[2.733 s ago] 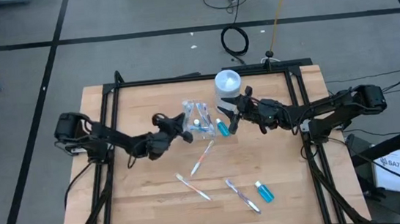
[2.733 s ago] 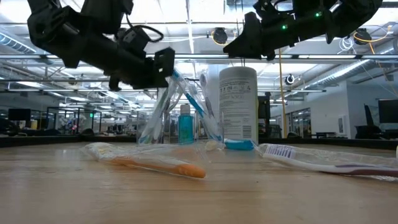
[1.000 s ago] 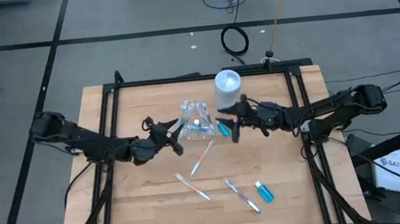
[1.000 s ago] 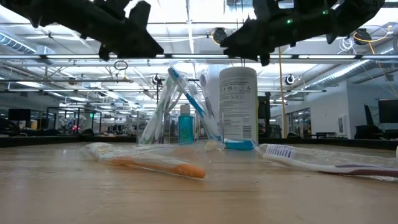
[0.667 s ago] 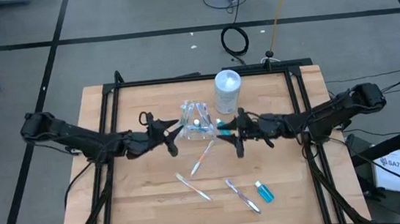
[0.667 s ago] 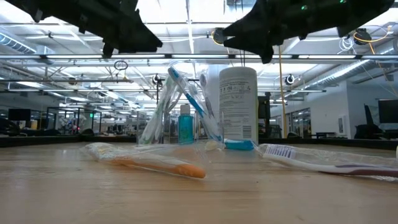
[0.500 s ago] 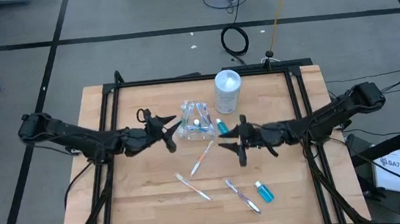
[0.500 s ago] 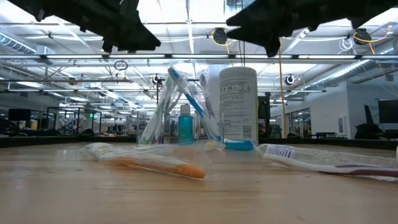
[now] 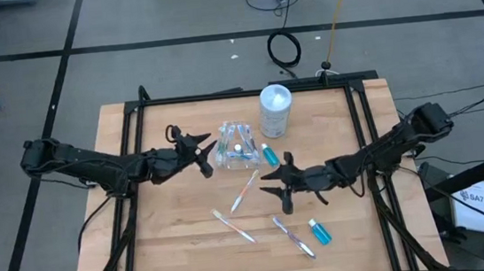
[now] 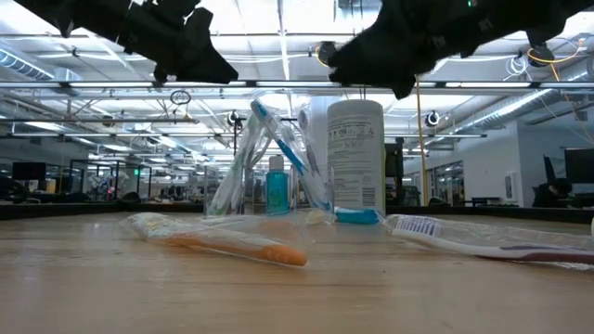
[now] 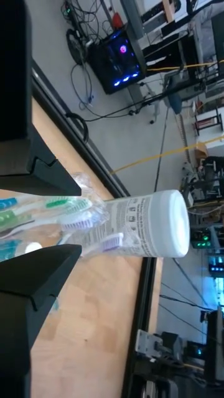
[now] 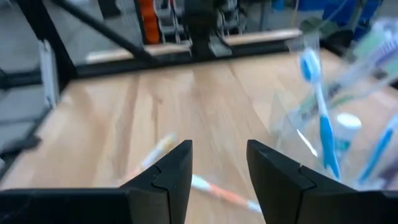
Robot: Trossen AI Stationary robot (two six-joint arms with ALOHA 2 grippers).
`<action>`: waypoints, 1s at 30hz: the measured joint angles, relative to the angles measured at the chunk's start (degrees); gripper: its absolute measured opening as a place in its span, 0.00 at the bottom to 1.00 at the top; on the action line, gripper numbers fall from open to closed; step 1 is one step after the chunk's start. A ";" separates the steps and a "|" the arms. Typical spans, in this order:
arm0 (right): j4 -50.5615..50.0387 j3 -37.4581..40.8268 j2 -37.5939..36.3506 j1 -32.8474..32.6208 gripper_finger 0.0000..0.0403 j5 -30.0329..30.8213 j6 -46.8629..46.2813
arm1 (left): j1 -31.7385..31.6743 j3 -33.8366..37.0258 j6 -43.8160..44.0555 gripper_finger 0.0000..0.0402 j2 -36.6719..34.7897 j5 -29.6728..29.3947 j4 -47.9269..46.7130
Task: Pick & Place toothbrushing station
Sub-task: Put the top mouthwash into the transparent organizer
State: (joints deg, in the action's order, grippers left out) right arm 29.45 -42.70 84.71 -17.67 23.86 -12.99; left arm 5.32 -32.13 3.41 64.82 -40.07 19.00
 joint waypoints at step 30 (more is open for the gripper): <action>-1.83 5.83 14.88 17.17 0.59 2.01 -10.09 | -0.33 0.01 3.12 0.36 0.04 2.69 -2.56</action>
State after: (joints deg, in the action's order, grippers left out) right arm 27.62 -36.87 99.59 -0.50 25.88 -23.08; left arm 4.99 -32.13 6.52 64.86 -37.39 16.44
